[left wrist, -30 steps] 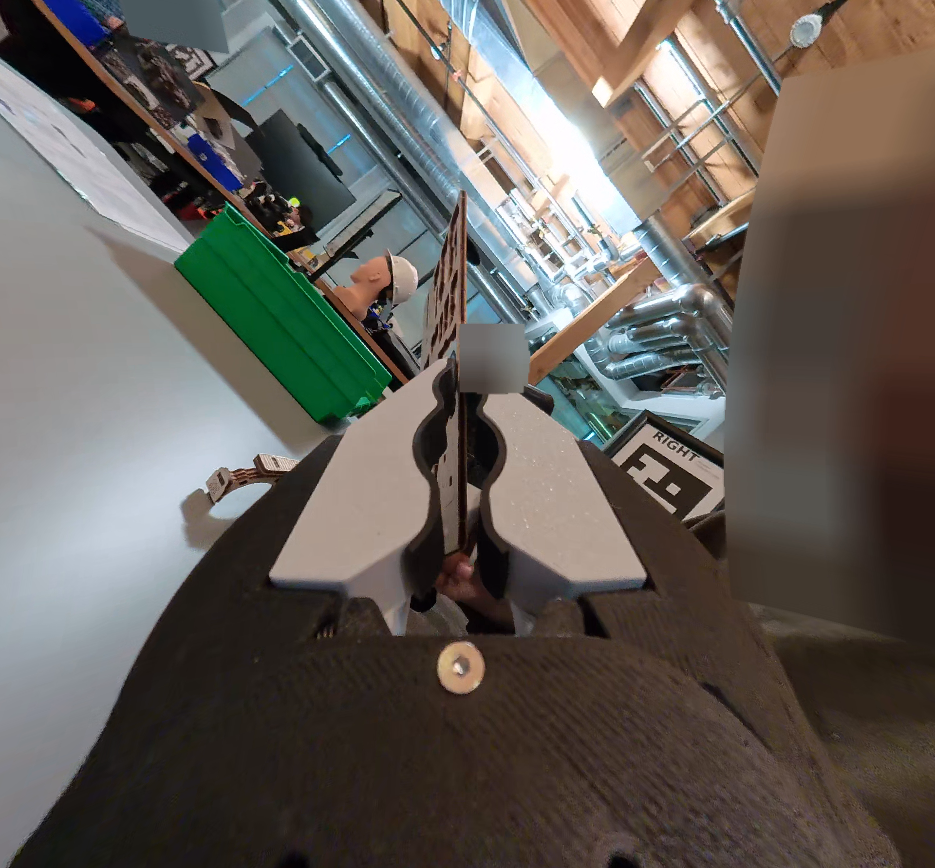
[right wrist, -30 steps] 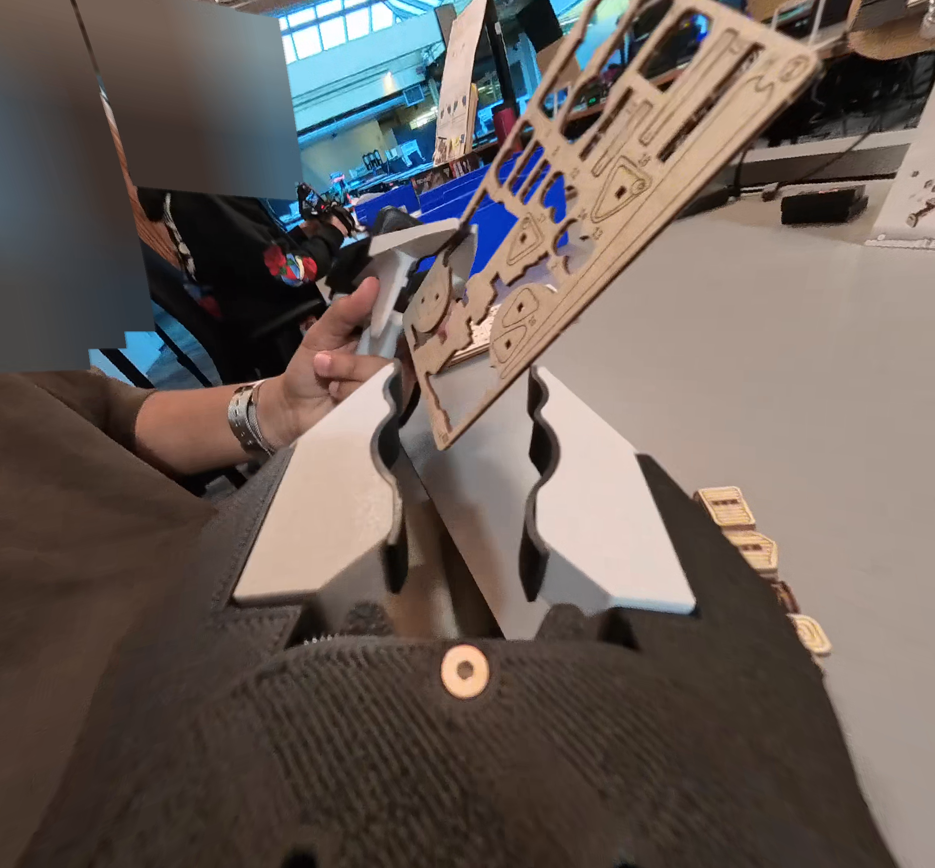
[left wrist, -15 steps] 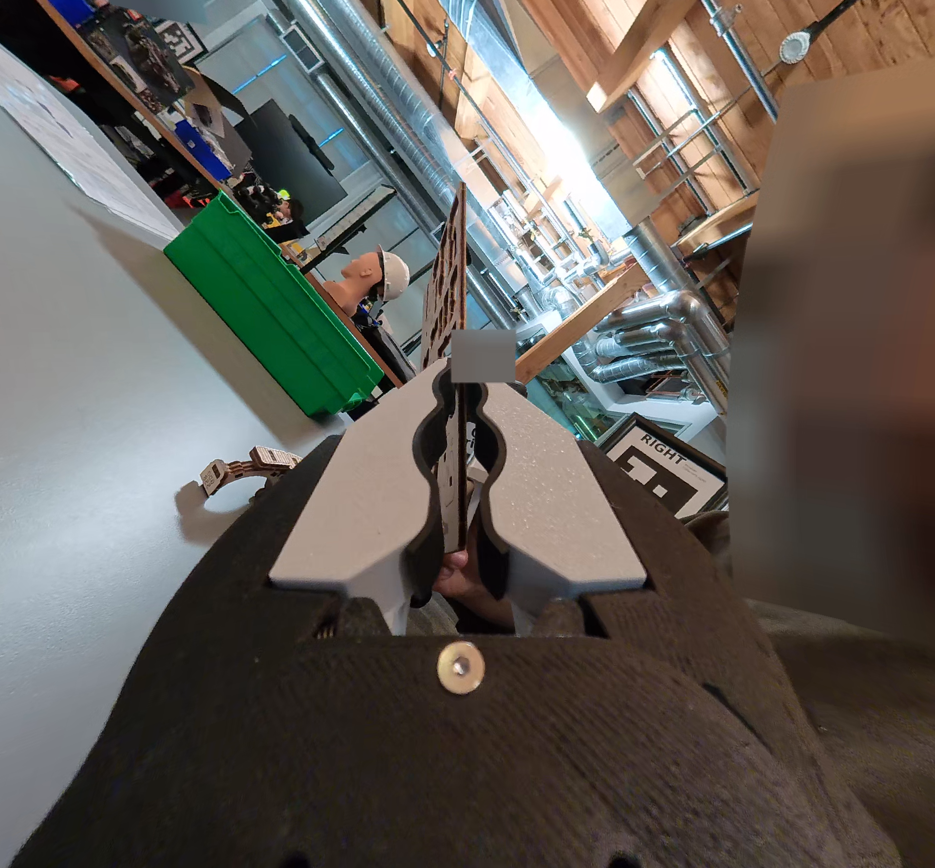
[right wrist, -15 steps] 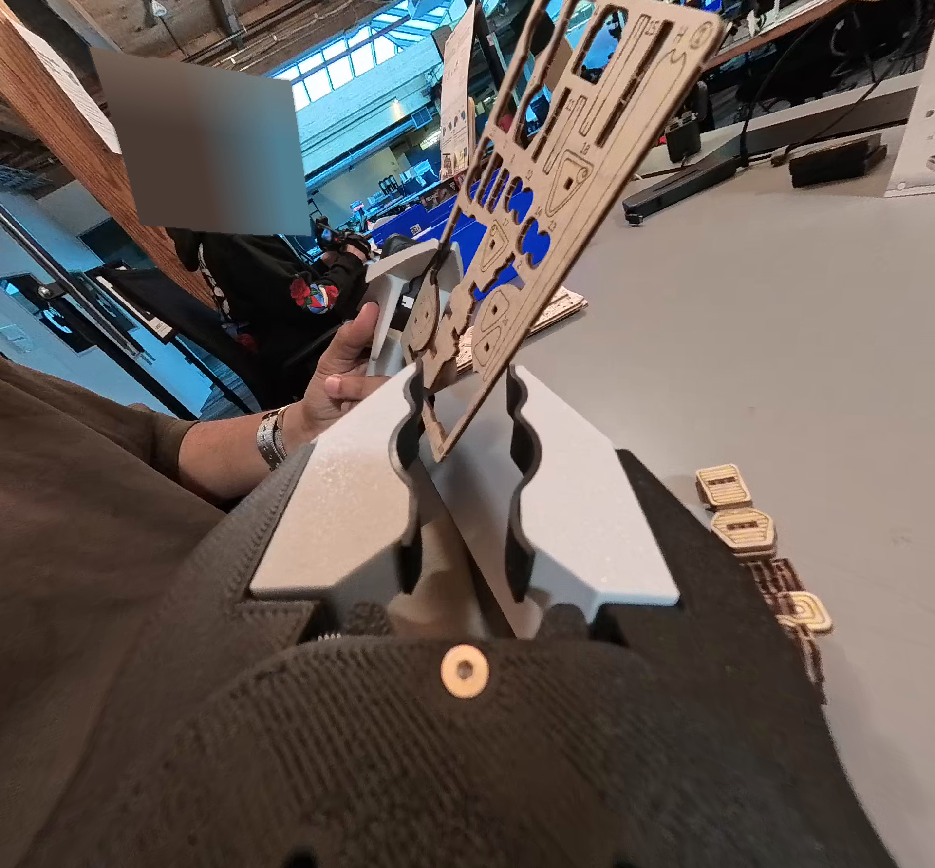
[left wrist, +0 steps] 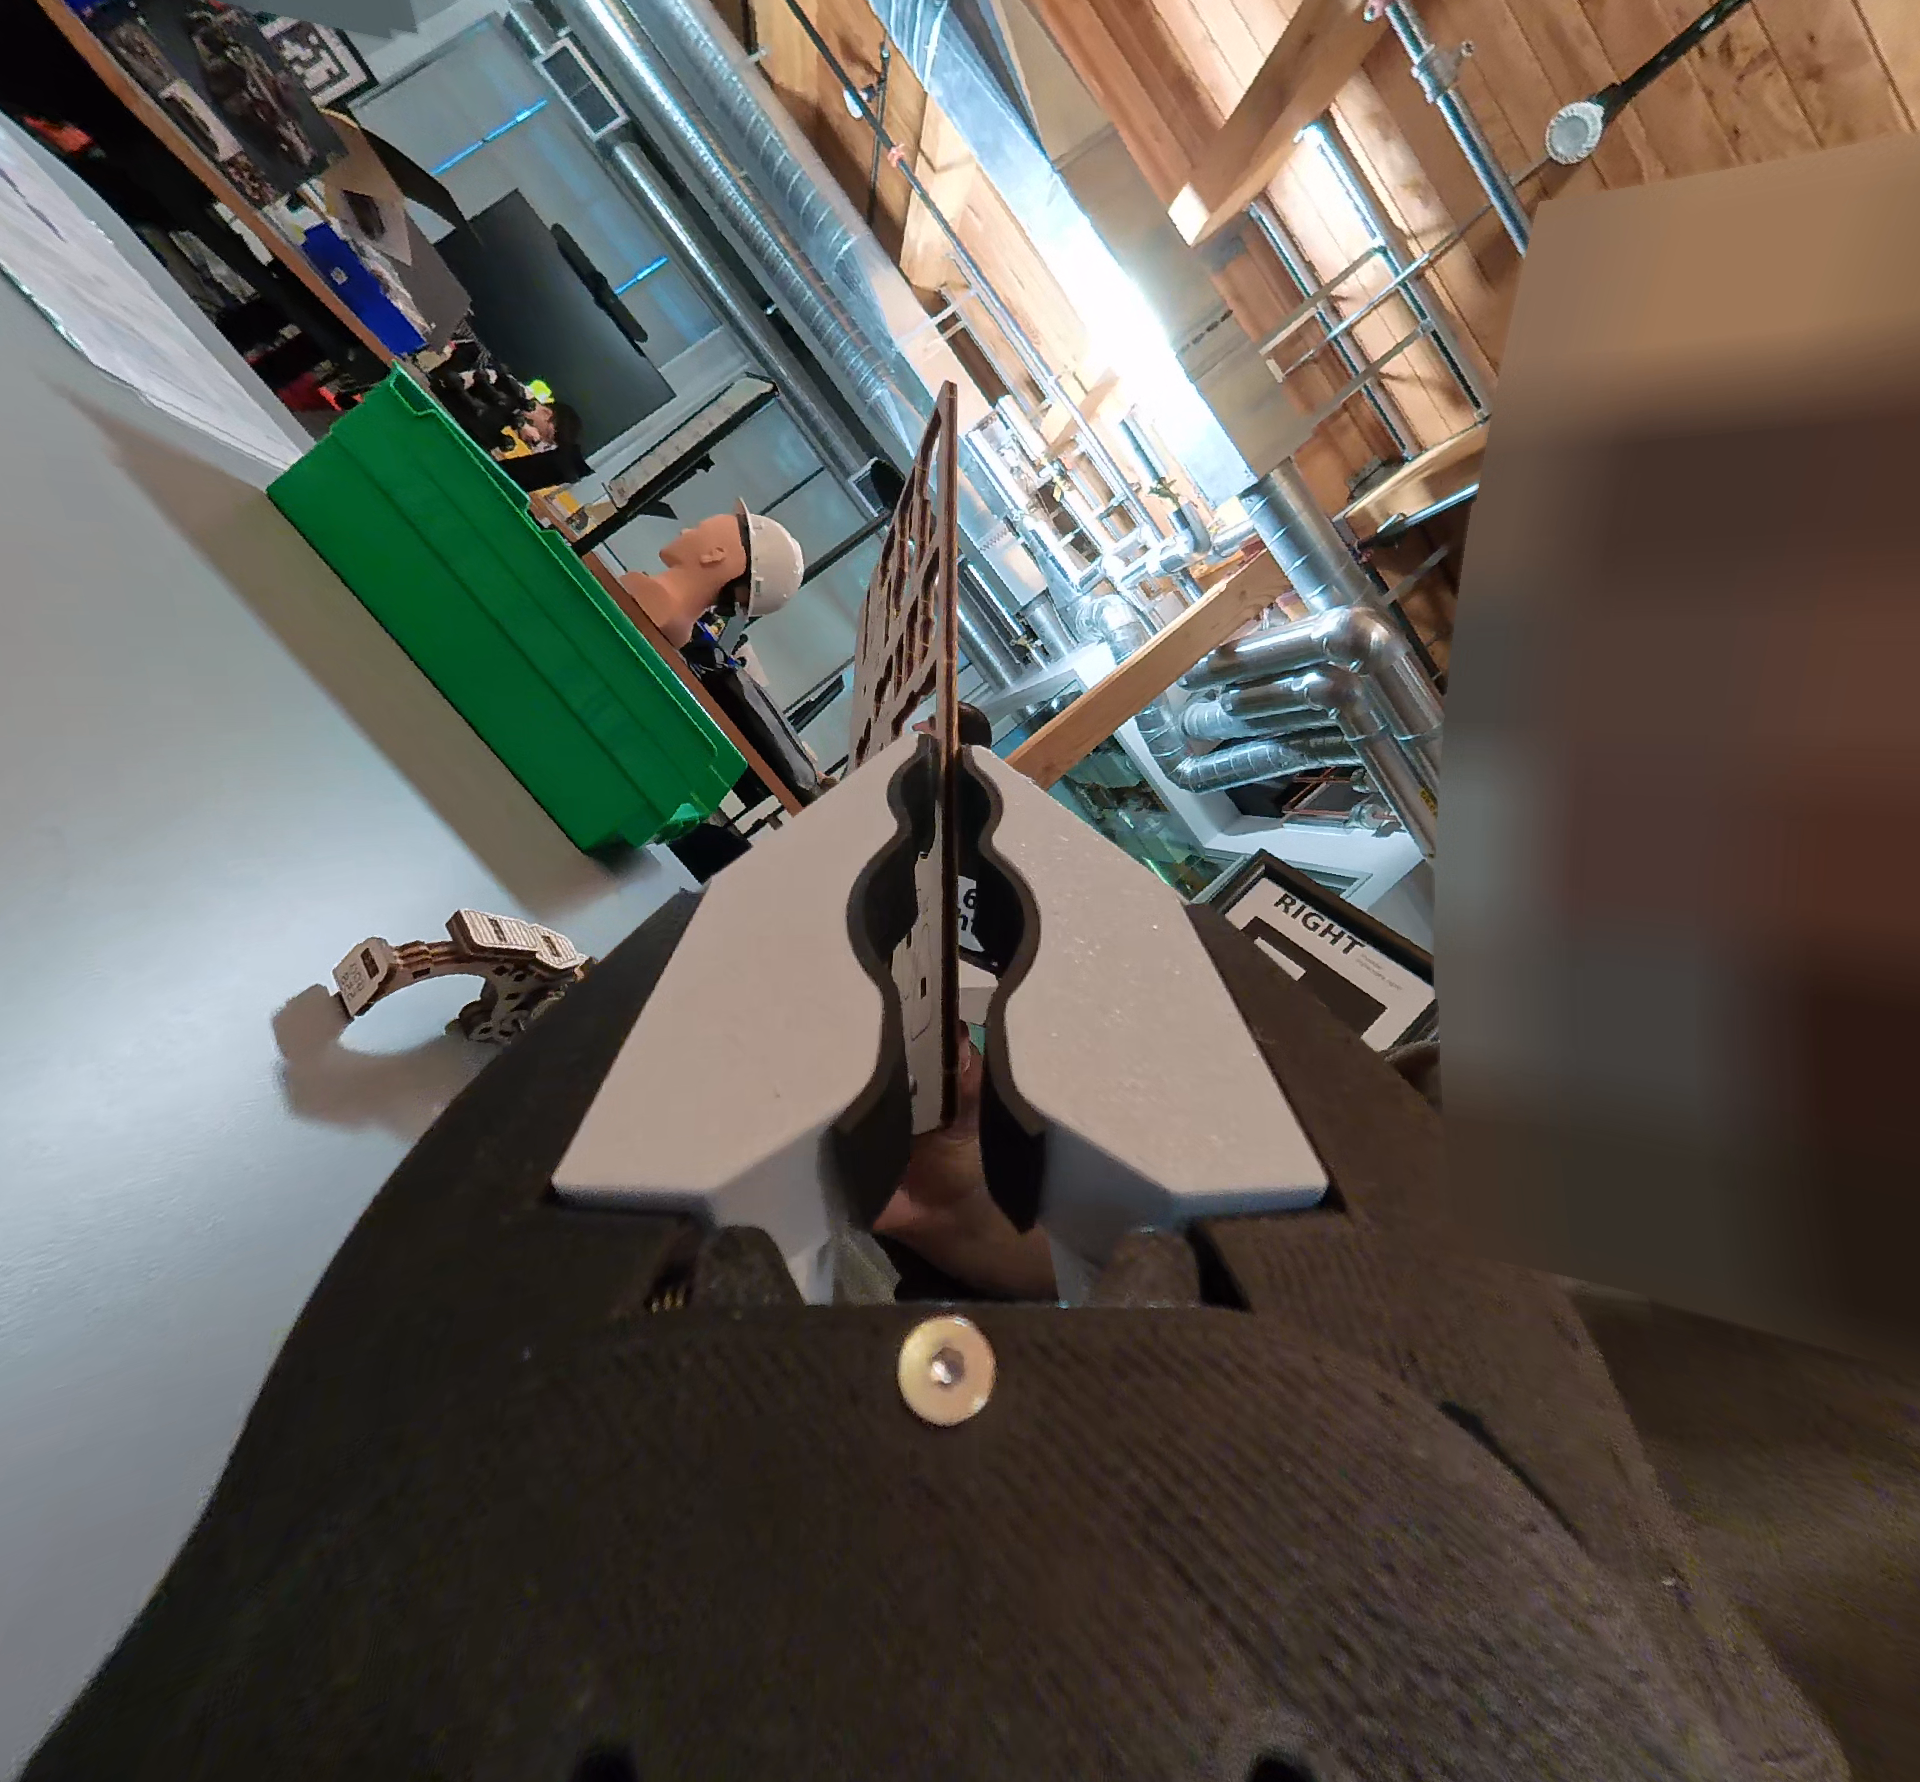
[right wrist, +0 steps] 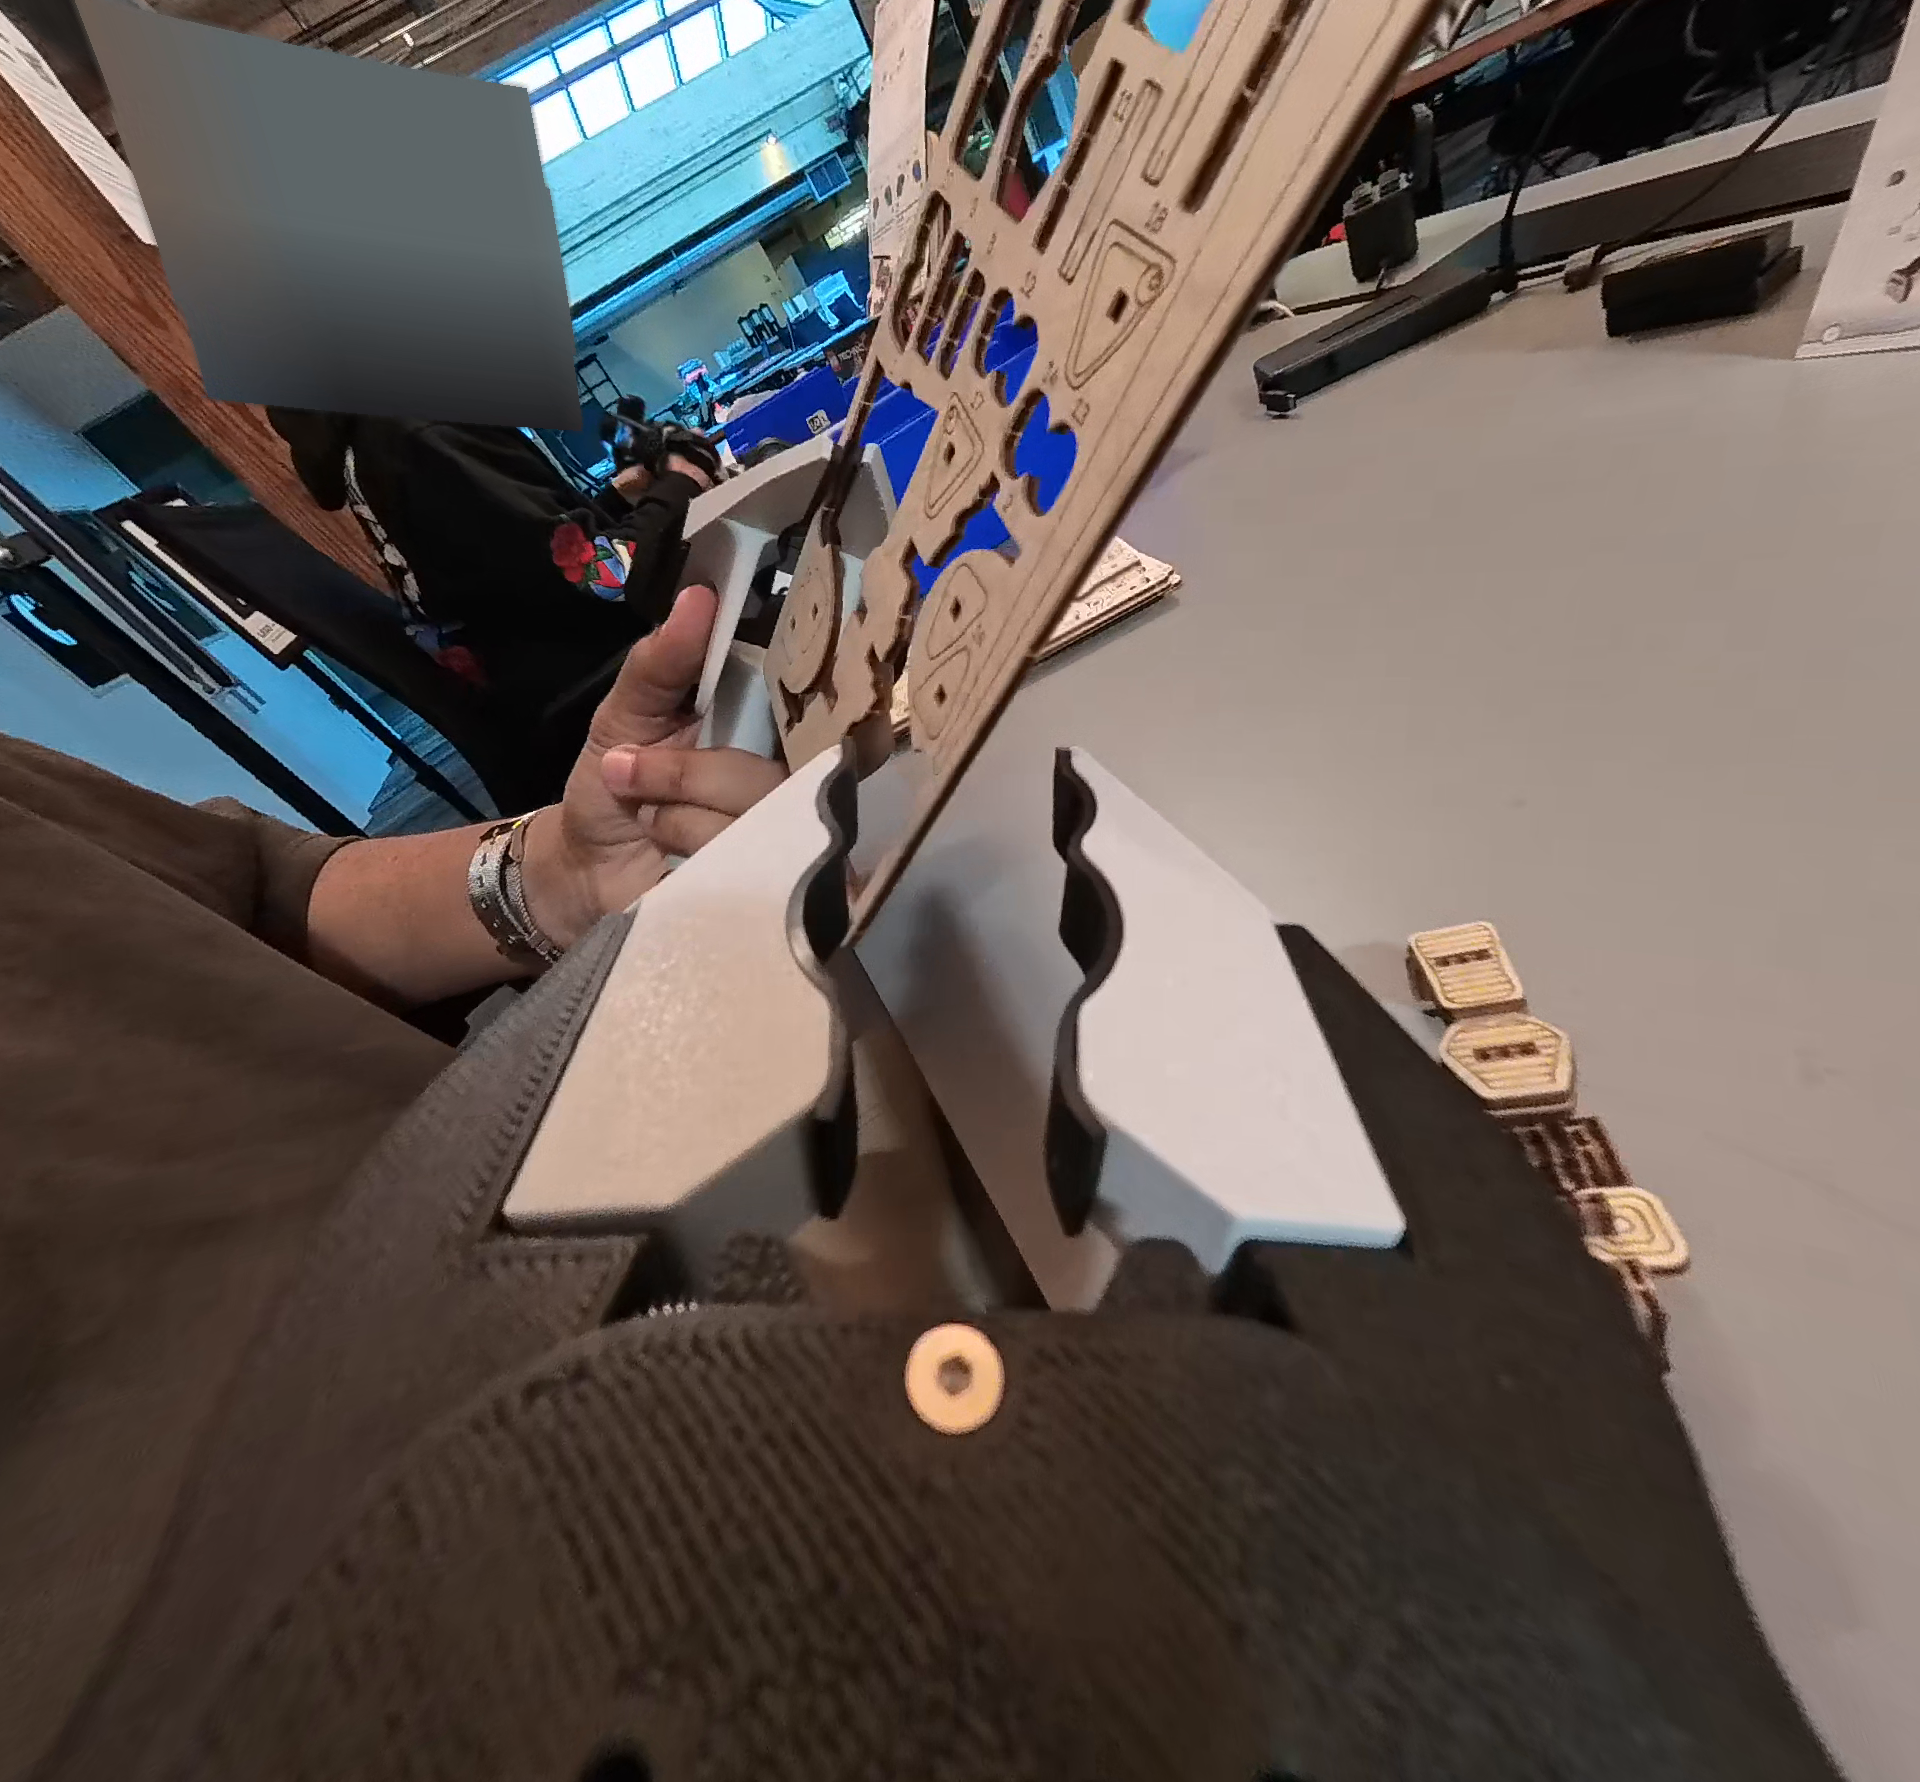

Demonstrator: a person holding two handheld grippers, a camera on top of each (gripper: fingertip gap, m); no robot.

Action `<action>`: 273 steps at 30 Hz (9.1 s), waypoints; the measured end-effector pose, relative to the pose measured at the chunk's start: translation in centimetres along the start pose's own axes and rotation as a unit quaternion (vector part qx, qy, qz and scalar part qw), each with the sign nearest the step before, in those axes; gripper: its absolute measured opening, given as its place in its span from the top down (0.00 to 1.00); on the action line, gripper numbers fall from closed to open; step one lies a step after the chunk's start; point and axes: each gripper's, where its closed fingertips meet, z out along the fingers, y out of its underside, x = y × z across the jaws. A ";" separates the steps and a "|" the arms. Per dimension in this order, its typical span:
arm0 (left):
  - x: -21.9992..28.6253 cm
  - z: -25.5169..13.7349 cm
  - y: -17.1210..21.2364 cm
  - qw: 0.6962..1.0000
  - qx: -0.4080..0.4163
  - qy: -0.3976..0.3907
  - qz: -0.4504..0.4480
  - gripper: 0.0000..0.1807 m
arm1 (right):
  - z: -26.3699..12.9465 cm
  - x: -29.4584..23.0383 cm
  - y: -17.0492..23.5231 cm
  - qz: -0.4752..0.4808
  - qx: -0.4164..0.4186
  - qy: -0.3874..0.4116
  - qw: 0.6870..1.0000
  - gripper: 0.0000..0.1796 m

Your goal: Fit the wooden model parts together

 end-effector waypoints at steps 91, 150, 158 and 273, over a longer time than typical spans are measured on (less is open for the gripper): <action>-9.3 -3.0 4.8 0.931 -0.227 -0.263 0.112 0.97 | -1.2 3.7 1.2 0.097 -0.019 0.069 0.993 0.99; -1.9 -4.1 4.2 0.969 -0.091 -0.162 0.163 0.93 | 4.8 -2.7 0.3 0.135 -0.018 -0.143 0.980 0.99; -2.7 -3.6 4.4 0.972 -0.098 -0.158 0.140 0.97 | 4.5 -2.1 0.8 0.115 -0.025 -0.104 0.988 0.99; -4.3 -2.3 6.0 0.961 -0.161 -0.174 0.141 0.83 | 2.7 -1.1 1.6 0.099 -0.047 -0.086 0.990 1.00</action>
